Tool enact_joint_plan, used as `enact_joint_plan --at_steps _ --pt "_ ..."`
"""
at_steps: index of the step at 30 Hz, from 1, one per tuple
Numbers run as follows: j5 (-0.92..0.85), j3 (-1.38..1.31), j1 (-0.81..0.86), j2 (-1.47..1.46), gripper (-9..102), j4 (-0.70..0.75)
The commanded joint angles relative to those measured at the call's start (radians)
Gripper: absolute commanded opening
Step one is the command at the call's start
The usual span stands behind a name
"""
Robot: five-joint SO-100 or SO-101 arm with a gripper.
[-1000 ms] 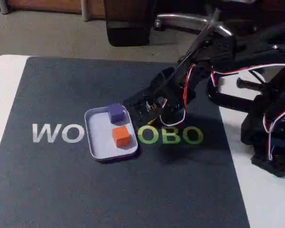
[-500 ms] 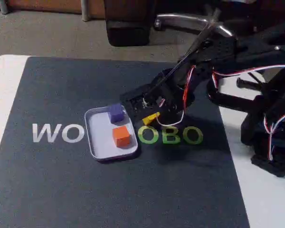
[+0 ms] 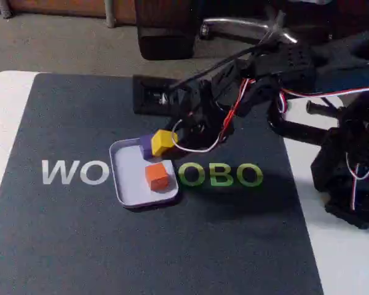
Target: Move blocks one by one until all three blocks are in the tray.
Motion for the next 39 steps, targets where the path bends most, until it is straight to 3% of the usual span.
enact_joint_plan --at_steps 1,7,21,30,39 --pt "0.087 -0.094 -0.020 -0.008 -8 0.005" --pt "0.175 -0.201 -0.043 -0.126 -8 -0.003" --pt "0.192 -0.282 -0.023 -0.256 -8 -0.041" --pt "0.166 -0.298 -0.011 -0.278 16 -0.048" --pt "0.135 -0.298 0.006 -0.268 24 -0.041"
